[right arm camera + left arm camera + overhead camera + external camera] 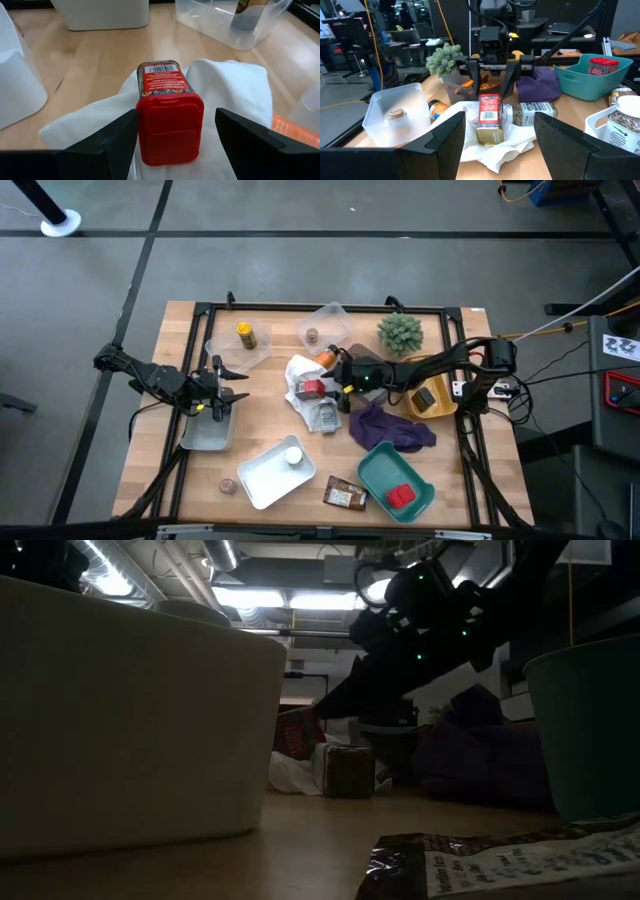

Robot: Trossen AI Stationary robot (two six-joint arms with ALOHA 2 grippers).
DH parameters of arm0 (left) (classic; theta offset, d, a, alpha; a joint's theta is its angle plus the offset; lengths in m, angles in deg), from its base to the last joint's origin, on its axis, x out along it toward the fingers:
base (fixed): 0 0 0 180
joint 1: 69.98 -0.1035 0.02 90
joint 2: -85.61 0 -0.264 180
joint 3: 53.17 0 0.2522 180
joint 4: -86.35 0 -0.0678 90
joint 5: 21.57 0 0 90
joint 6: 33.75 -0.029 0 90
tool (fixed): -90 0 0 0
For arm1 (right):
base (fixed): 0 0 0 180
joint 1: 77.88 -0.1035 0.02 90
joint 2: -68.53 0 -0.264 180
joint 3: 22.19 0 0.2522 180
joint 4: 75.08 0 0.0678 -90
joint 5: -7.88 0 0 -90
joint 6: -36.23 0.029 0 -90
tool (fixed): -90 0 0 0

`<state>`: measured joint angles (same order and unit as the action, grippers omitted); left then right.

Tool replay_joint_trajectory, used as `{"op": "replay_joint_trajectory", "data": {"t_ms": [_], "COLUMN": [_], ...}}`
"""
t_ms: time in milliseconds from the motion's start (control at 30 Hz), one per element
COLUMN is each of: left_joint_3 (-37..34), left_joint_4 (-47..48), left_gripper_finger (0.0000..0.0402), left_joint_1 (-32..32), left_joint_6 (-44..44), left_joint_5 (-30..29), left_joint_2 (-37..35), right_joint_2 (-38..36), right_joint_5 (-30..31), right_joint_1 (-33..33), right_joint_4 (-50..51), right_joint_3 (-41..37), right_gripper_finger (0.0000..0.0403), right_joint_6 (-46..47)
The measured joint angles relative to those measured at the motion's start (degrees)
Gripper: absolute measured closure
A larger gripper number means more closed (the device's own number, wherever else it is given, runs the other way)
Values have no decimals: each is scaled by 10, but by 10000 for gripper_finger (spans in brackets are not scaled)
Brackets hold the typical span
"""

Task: Sort spices by type
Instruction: Put the red spice can into the green bin

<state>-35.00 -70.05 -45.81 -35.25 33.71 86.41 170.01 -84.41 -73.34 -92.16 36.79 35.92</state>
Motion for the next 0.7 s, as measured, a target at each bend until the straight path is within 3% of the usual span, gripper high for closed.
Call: {"op": "replay_joint_trajectory", "data": {"t_ms": [700], "left_joint_3": [0], "left_joint_4": [0], "left_gripper_finger": [178], "left_joint_1": [0], "left_joint_6": [0], "left_joint_5": [0], "left_joint_2": [0], "right_joint_2": [42], "right_joint_5": [-14], "right_joint_1": [0], "right_joint_4": [-11], "right_joint_3": [30], "right_gripper_finger": [139], "right_joint_6": [30]}}
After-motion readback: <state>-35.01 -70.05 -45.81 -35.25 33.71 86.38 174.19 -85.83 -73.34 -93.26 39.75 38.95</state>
